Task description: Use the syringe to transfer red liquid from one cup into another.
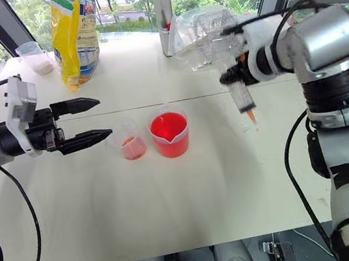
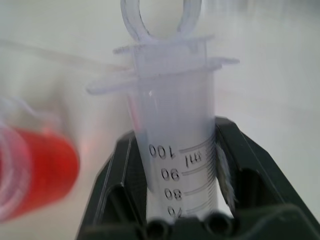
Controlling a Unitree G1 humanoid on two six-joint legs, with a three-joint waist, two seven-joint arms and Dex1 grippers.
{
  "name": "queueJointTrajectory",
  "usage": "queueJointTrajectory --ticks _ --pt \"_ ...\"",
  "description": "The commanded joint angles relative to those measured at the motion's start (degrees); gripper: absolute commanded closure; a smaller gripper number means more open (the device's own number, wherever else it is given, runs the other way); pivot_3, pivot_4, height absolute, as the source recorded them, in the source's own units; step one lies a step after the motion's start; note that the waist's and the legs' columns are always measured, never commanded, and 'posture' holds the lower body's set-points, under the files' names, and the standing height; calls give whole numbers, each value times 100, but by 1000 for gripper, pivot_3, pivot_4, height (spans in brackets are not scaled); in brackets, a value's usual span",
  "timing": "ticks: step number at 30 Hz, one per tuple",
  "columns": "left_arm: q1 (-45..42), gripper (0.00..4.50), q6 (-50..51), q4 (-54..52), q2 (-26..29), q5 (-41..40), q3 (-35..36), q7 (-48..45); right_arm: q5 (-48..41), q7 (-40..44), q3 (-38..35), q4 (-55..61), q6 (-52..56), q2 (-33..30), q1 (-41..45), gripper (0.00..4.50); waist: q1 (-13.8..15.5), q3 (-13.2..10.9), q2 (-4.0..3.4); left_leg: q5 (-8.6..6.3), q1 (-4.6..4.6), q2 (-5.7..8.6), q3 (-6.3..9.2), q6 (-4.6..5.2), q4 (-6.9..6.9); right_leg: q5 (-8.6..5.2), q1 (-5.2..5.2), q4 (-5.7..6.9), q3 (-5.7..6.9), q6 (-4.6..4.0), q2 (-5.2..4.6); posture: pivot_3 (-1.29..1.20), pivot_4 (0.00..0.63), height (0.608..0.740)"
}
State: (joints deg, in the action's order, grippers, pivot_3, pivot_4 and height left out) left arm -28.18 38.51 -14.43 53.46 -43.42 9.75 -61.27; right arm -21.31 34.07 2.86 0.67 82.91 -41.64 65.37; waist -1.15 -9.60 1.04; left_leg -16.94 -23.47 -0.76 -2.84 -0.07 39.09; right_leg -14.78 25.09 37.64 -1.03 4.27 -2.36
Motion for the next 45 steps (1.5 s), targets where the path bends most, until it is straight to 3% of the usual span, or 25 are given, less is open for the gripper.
queueJointTrajectory --ticks 1,6,12,18,24,33,45 --pt "-337 0 -169 214 -21 120 -56 -184 -432 -28 -923 821 -544 429 115 3039 -2 0 0 0 0 -2 0 0 0 0 0 0 0 0 1 0 150 740" --pt "-974 0 -171 688 -129 197 -238 -457 -1445 92 -1813 1679 -1001 1506 44 3039 13 0 0 1 1 -7 1 -1 1 3 1 5 2 5 8 0 150 740" --pt "-1427 0 -105 1026 -182 216 -298 -733 -1875 186 -1640 1988 -1636 1926 -777 3039 37 4 6 0 2 2 2 1 7 8 -16 -9 6 14 -5 0 150 740" --pt "-1963 0 121 1300 -239 96 -303 -935 -1154 397 -511 2222 -3284 2011 -2123 3039 14 3 5 1 1 2 4 2 6 10 -16 -13 6 18 6 0 150 740" --pt "-2215 0 165 1361 -336 151 -428 -1065 -706 433 -43 2023 -4361 2121 -2652 3039 5 2 4 2 4 1 2 1 7 10 -14 -8 3 18 12 0 150 740" --pt "-2744 0 508 1450 -1025 99 -611 -765 -415 523 269 1928 -4929 2025 -2944 3039 26 2 5 2 4 2 4 0 12 10 -19 -9 2 19 15 0 150 740" --pt "-2708 0 717 1158 -1318 126 -781 -655 -331 582 389 1922 -4995 1997 -3025 3039 22 2 5 5 8 -17 10 -5 12 10 -18 -5 -13 16 44 0 150 740"
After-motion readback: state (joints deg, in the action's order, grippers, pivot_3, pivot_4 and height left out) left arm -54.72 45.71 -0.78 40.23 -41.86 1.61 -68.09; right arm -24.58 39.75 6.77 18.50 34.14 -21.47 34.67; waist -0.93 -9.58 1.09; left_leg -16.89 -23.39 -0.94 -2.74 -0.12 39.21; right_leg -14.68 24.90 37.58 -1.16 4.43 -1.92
